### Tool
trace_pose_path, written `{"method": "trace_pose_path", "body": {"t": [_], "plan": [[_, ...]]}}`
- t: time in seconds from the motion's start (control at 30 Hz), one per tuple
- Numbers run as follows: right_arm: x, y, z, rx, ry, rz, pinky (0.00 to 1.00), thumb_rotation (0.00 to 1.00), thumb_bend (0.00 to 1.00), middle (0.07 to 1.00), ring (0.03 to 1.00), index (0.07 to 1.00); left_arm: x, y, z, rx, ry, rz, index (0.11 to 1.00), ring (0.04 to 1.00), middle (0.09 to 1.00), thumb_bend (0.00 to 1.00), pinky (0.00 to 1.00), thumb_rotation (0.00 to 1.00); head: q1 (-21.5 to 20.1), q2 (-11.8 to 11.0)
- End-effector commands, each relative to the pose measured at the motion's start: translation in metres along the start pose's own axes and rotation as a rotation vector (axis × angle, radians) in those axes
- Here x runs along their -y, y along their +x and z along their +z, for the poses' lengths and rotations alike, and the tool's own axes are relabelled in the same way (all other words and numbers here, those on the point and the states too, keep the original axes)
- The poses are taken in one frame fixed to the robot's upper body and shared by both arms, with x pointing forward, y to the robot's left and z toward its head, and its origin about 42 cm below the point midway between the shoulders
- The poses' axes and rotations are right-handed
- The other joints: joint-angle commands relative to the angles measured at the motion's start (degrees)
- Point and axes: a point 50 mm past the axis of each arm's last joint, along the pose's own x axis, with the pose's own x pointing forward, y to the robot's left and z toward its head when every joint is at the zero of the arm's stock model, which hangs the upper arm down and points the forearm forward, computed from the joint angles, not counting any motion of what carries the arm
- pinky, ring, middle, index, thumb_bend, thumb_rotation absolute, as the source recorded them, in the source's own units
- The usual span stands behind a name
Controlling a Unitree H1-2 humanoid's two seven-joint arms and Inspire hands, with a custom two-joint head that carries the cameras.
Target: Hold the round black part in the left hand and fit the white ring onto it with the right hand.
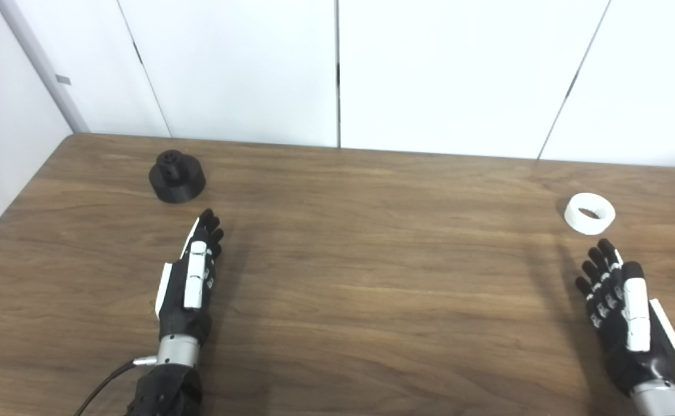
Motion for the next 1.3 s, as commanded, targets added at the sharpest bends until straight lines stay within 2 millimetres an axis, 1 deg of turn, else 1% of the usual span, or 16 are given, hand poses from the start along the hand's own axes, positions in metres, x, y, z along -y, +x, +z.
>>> {"method": "trace_pose_path", "body": {"t": [0.0,0.03,0.07,0.13,0.17,0.27,0.33,0.37,0.47,0.6,0.8,0.93,1.13,1.27], "plan": [[0.005,0.006,0.013,0.07,-0.024,0.017,1.0,1.0,0.55,1.0,1.0,1.0,0.008,0.006,0.01,0.054,0.01,-0.011,0.967,0.962,0.969,0.55,1.0,0.94,1.55,-0.69],[0.006,0.006,0.013,0.068,-0.029,0.017,1.0,1.0,0.55,1.0,1.0,1.0,0.009,0.006,0.009,0.052,0.012,-0.007,0.963,0.958,0.965,0.55,1.0,0.94,2.06,-1.04],[0.007,0.006,0.013,0.067,-0.03,0.017,1.0,1.0,0.55,1.0,1.0,1.0,0.011,0.005,0.008,0.05,0.014,-0.005,0.96,0.954,0.961,0.55,1.0,0.94,3.35,-1.89],[0.007,0.006,0.014,0.061,-0.031,0.017,1.0,1.0,0.54,1.0,1.0,1.0,0.014,0.004,0.006,0.047,0.021,-0.008,0.964,0.949,0.959,0.56,0.99,0.94,4.25,-2.55],[0.007,0.005,0.015,0.056,-0.033,0.016,1.0,1.0,0.54,1.0,1.0,1.0,0.016,0.003,0.005,0.047,0.018,-0.012,0.968,0.952,0.963,0.56,0.99,0.94,5.13,-3.33],[0.006,0.005,0.016,0.055,-0.03,0.019,1.0,1.0,0.54,1.0,1.0,1.0,0.019,0.003,0.001,0.048,0.018,-0.018,0.981,0.969,0.98,0.52,1.0,0.96,6.33,-4.51],[0.005,0.006,0.016,0.057,-0.035,0.031,1.0,1.0,0.57,1.0,1.0,1.0,0.021,0.003,-0.001,0.046,0.026,-0.011,0.981,0.966,0.98,0.51,0.99,0.96,6.97,-5.07],[0.005,0.006,0.017,0.058,-0.04,0.037,1.0,1.0,0.57,1.0,1.0,1.0,0.022,0.003,-0.001,0.045,0.03,-0.008,0.979,0.962,0.977,0.5,0.98,0.97,7.22,-5.16],[0.004,0.007,0.018,0.062,-0.052,0.048,1.0,1.0,0.63,1.0,1.0,1.0,0.023,0.003,-0.003,0.046,0.038,-0.008,0.978,0.953,0.968,0.5,0.98,0.98,7.64,-5.35],[0.005,0.005,0.018,0.071,-0.043,0.035,1.0,1.0,0.58,1.0,1.0,1.0,0.025,0.004,-0.005,0.047,0.044,-0.006,0.976,0.944,0.964,0.5,0.98,0.98,8.11,-5.52],[0.005,0.005,0.018,0.073,-0.019,0.027,1.0,1.0,0.57,1.0,1.0,1.0,0.027,0.004,-0.007,0.043,0.039,0.003,0.966,0.934,0.953,0.51,0.96,0.97,9.28,-5.55],[0.006,0.006,0.018,0.072,-0.034,0.031,1.0,1.0,0.58,1.0,1.0,1.0,0.029,0.005,-0.007,0.048,0.058,-0.003,0.975,0.936,0.958,0.51,0.97,0.97,9.71,-5.64],[0.007,0.006,0.019,0.066,-0.032,0.036,1.0,1.0,0.58,1.0,1.0,1.0,0.031,0.006,-0.007,0.056,0.088,0.0,0.97,0.925,0.95,0.48,0.95,0.95,9.63,-5.43],[0.004,0.005,0.02,0.063,-0.037,0.037,1.0,1.0,0.6,1.0,1.0,1.0,0.026,0.006,-0.006,0.038,0.149,-0.002,0.968,0.923,0.944,0.51,0.94,0.91,8.65,-4.99]]}}
